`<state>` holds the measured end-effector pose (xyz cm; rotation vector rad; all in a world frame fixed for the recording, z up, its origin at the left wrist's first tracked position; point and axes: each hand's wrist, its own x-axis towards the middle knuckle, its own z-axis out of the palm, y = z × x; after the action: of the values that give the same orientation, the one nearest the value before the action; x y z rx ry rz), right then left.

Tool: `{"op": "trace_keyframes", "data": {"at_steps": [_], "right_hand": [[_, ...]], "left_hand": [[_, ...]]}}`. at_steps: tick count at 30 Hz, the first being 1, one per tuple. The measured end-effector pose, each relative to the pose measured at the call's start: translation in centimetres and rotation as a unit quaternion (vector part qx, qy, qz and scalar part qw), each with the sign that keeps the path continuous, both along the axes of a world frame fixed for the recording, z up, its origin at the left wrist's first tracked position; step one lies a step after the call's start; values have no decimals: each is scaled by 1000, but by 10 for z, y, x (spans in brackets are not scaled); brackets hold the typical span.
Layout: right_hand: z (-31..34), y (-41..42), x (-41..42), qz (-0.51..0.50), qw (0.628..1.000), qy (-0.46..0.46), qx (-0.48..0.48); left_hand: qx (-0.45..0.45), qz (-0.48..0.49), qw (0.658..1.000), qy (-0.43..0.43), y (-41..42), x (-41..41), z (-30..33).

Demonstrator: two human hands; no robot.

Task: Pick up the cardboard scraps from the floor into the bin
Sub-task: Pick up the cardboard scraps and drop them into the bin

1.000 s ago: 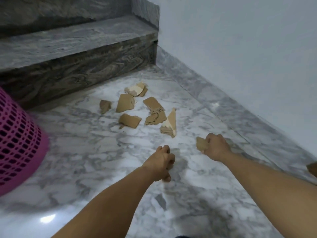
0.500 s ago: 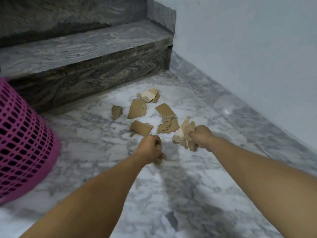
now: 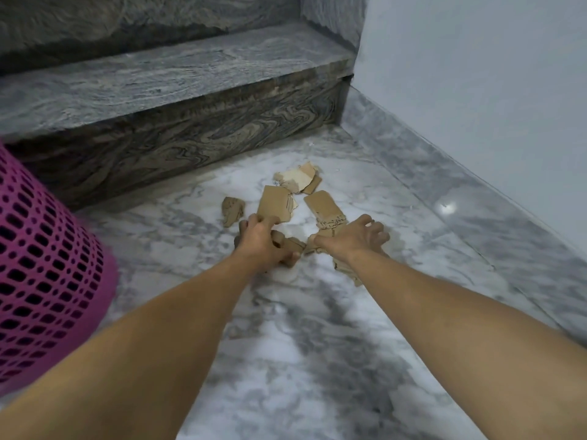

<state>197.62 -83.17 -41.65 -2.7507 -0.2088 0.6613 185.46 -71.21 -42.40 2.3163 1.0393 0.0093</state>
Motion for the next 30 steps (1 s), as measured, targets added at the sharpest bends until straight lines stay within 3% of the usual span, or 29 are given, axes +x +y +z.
{"op": "trace_keyframes", "data": {"at_steps": [4, 9, 14, 19, 23, 26, 30], "right_hand": [[-3, 13, 2, -20, 999, 16, 20], [0, 26, 9, 1, 998, 56, 19], [-2, 31, 12, 16, 994, 75, 76], [4, 36, 21, 115, 988, 86, 61], [23, 42, 36, 156, 982, 102, 29], [36, 43, 53, 172, 980, 98, -5], [49, 43, 74, 160, 986, 38, 3]], "left_hand": [[40, -68, 994, 77, -1, 2, -8], [27, -53, 996, 64, 2, 8, -9], [-11, -31, 998, 63, 7, 8, -3], [-54, 23, 998, 36, 29, 4, -1], [-119, 101, 987, -42, 53, 3, 5], [-82, 136, 987, -34, 73, 4, 8], [-112, 230, 967, -19, 85, 13, 9]]}}
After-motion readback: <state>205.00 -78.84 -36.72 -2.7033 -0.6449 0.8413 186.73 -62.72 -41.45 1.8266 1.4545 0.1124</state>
